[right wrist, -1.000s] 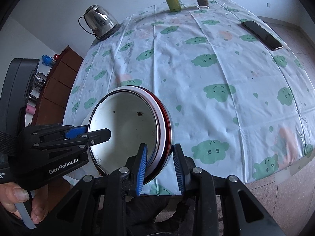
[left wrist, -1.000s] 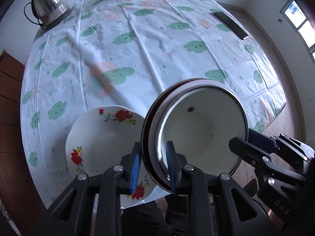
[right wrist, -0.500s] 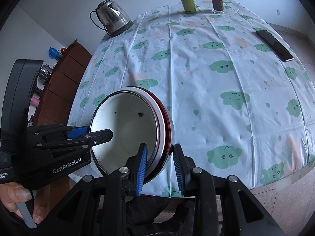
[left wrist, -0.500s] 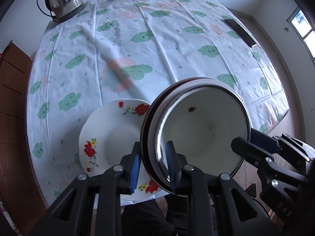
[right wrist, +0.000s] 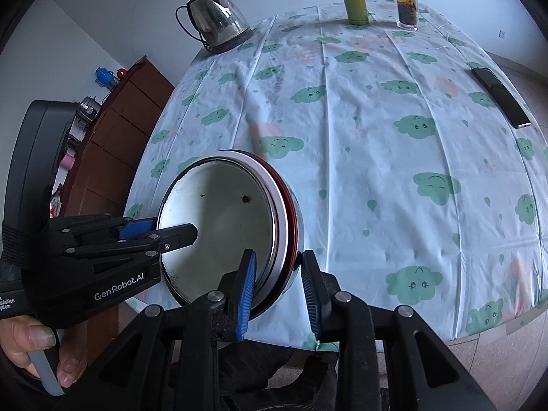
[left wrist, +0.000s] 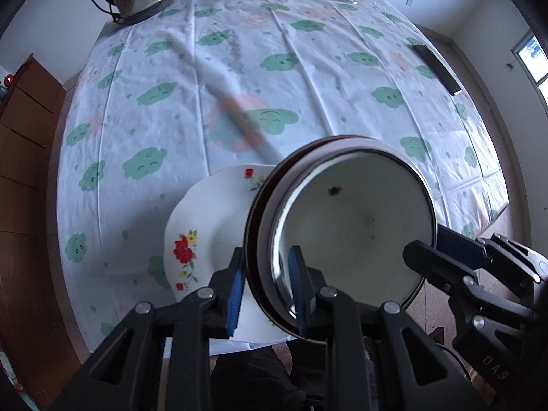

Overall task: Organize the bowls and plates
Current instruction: 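Lower the bowl stack onto the red-flower plate stack with both grippers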

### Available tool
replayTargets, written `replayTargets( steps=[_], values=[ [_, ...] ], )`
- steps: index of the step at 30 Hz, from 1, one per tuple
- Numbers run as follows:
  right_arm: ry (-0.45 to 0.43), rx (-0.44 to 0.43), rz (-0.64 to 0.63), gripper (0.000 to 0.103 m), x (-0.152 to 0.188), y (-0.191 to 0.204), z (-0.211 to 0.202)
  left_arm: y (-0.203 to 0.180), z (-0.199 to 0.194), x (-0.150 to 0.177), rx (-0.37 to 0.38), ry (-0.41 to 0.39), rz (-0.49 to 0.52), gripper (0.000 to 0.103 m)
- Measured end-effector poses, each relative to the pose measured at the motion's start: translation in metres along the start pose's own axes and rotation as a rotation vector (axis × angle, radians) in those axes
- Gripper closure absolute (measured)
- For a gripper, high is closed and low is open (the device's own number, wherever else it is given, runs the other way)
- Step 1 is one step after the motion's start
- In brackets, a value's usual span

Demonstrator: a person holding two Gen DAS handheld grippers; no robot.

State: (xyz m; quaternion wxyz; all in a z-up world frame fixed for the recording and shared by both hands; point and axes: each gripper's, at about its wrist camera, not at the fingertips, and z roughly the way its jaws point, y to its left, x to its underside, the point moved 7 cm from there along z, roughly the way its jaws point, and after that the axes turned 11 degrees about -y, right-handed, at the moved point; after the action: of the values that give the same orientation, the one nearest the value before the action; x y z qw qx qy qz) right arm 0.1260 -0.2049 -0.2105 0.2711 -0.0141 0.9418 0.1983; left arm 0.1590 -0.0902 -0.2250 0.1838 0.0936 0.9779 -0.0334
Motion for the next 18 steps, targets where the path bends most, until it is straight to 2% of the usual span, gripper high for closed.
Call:
replayTargets(
  steps=[18],
  values=[
    [0.067,-0.046,-0.043,0.074,0.004,0.033,0.034,0.043,0.008,0.015,-0.048,0.032,-0.071,0.081]
  ],
)
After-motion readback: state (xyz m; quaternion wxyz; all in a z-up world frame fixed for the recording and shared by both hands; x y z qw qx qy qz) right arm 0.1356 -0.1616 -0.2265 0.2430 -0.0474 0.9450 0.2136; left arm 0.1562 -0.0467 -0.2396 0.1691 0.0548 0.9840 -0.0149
